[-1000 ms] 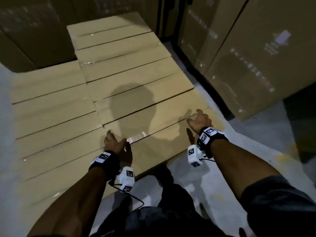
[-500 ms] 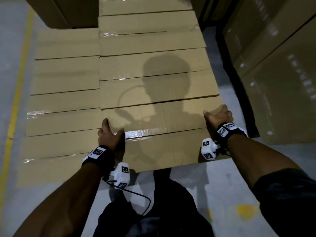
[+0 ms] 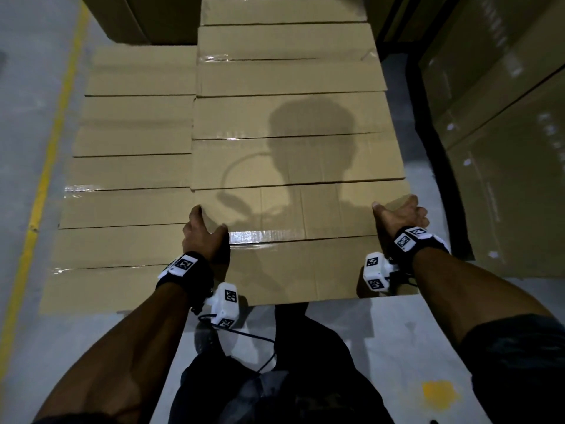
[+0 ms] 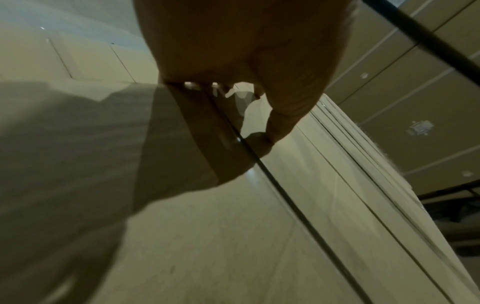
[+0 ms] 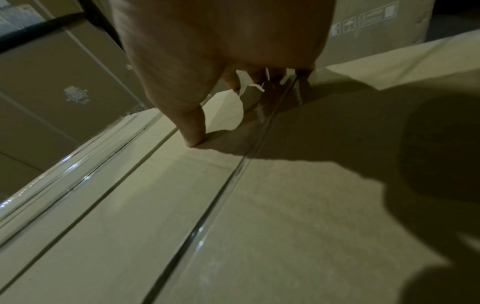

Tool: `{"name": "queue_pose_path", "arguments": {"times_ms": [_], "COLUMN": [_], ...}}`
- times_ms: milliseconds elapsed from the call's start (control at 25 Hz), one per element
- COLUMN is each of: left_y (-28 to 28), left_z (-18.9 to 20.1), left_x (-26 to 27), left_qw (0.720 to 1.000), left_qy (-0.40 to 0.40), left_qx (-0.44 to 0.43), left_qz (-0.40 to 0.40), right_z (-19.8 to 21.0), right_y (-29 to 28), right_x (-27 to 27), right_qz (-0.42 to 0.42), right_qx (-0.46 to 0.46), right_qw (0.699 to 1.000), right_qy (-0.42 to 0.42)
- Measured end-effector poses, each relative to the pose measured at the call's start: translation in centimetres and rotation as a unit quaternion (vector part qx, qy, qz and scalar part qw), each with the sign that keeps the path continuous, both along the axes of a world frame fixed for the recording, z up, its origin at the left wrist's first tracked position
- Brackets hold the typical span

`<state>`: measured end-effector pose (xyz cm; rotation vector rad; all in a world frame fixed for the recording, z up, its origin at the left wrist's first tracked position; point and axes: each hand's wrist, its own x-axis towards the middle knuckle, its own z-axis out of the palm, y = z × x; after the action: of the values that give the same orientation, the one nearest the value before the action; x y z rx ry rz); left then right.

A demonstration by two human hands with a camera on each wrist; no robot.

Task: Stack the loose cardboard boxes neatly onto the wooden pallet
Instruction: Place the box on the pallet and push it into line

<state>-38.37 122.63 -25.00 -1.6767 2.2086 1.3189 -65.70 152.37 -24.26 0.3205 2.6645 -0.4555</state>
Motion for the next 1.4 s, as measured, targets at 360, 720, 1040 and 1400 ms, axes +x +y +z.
{"name": "queue_pose_path", "arguments": {"times_ms": [360, 720, 1040, 1400], "left_y": [-0.2, -0.1, 0.7, 0.2], "left_z": [0.1, -0.4, -1.3, 3.1], "left_x": [0.1, 0.1, 0.0, 0.4], "left_qw": [1.0, 1.0, 0.998, 0.985], "left_qy": [-0.003, -0.018, -0.039, -0.139], "left_qx": [0.003, -0.006, -0.046, -0.065], "left_qz": [0.019, 0.02, 0.03, -0.078], "right_z": [-0.2, 0.1, -0.4, 1.8], "right_y": [-0.5, -0.5, -0.2, -2.9], "right_x": [0.0, -0.1, -0.2, 3.0], "right_qz": [-0.003, 0.004, 0.02, 0.153], "right_qx": [-0.007, -0.005, -0.004, 0.035], "right_qw": [1.0, 1.0, 1.0, 0.987], "right_qy": [0.003, -0.001, -0.004, 0.018]}}
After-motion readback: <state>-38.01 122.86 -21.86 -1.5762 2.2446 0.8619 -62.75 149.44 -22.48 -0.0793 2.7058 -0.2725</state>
